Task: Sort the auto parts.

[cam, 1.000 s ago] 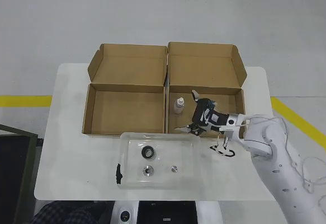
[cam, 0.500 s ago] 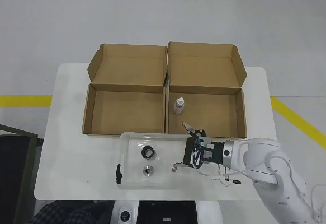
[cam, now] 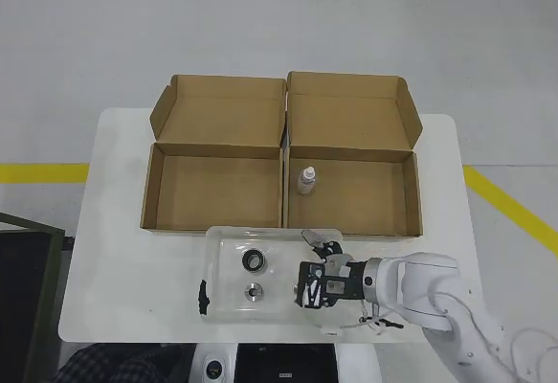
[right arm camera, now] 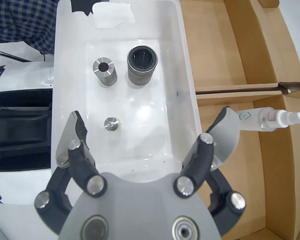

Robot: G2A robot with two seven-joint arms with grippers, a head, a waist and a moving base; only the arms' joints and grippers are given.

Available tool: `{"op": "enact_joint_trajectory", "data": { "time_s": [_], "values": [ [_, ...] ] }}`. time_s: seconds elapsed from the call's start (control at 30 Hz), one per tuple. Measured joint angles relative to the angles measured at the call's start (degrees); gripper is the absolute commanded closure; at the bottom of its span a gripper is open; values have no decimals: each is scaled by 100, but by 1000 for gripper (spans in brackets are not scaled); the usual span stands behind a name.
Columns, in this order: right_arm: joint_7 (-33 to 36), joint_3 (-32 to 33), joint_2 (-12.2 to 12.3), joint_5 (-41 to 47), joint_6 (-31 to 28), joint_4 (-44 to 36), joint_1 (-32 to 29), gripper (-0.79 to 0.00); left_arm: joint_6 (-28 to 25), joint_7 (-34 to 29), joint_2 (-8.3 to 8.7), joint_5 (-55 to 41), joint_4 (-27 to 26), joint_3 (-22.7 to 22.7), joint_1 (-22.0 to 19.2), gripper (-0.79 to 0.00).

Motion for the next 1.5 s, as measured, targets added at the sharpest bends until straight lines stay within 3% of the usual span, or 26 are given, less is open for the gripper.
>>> {"op": "enact_joint_trajectory", "data": {
  "time_s": [0.47, 1.03, 1.13, 1.4, 1.5],
  "values": [
    [89, -333, 43, -752, 4, 185, 5, -668, 0, 0, 0, 0, 0, 0, 0, -785],
    [394, -1014, -10, -882, 0, 587, 298, -496, 0, 0, 0, 0, 0, 0, 0, -785],
    [479, -1103, -18, -931, -3, 635, 364, -385, 0, 0, 0, 0, 0, 0, 0, -785],
    [596, -1241, -29, -888, 12, 774, 476, -194, 0, 0, 0, 0, 0, 0, 0, -785],
    [602, -1265, -29, -795, -8, 807, 497, 0, 0, 0, 0, 0, 0, 0, 0, -785]
  ]
}}
